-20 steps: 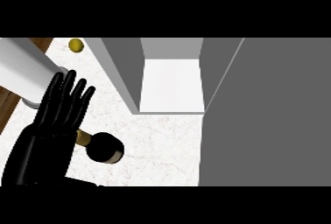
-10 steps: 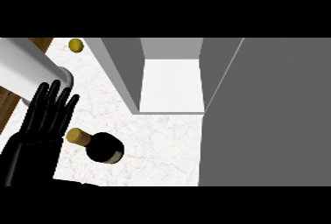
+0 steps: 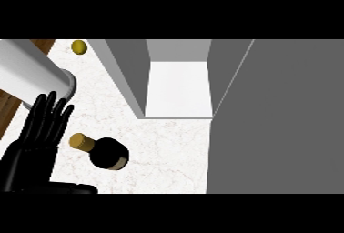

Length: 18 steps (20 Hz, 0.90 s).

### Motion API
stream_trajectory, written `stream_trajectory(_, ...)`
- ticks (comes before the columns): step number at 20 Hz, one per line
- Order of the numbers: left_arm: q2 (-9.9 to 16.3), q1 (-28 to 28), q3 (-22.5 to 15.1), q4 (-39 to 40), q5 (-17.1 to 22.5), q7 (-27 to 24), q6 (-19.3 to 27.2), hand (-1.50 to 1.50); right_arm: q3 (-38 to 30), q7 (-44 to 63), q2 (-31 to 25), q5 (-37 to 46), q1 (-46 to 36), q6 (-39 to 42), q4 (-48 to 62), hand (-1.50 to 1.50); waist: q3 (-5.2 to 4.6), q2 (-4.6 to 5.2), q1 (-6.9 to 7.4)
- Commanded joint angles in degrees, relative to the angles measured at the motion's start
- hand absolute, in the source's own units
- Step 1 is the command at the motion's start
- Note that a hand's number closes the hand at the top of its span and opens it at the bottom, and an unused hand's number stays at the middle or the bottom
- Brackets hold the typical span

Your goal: Pick up the wine, place it into the cabinet and close the cabinet

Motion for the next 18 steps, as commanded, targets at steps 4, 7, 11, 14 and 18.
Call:
stream_trajectory(4,1.26,2.4,4.38,8.02,1.11,-6.13,-5.24,-1.5,3.12,1.69,2.4,3.75,-0.75,-2.56,-2.35,-1.5,-0.01,0.0,-0.01)
stream_trajectory(7,1.93,4.61,6.33,9.5,4.38,-8.0,-9.13,-1.5,-3.07,1.89,-0.86,-3.07,-0.97,0.78,-1.01,-1.5,0.0,0.0,0.04)
stream_trajectory(11,1.51,1.06,7.54,14.66,1.8,-10.39,-8.32,-1.5,2.08,-0.62,2.1,2.55,0.1,-0.02,-0.36,-1.5,0.0,0.01,-0.03)
stream_trajectory(14,1.44,0.12,7.98,20.96,-0.64,-15.14,-9.54,-1.5,2.48,0.09,1.52,2.94,1.52,0.83,-2.28,-1.5,0.0,0.02,-0.13)
stream_trajectory(18,0.61,5.67,6.82,20.54,-2.68,-18.14,-11.53,-1.5,-0.09,-3.49,1.24,0.06,3.26,2.88,0.52,-1.5,0.02,0.0,-0.02)
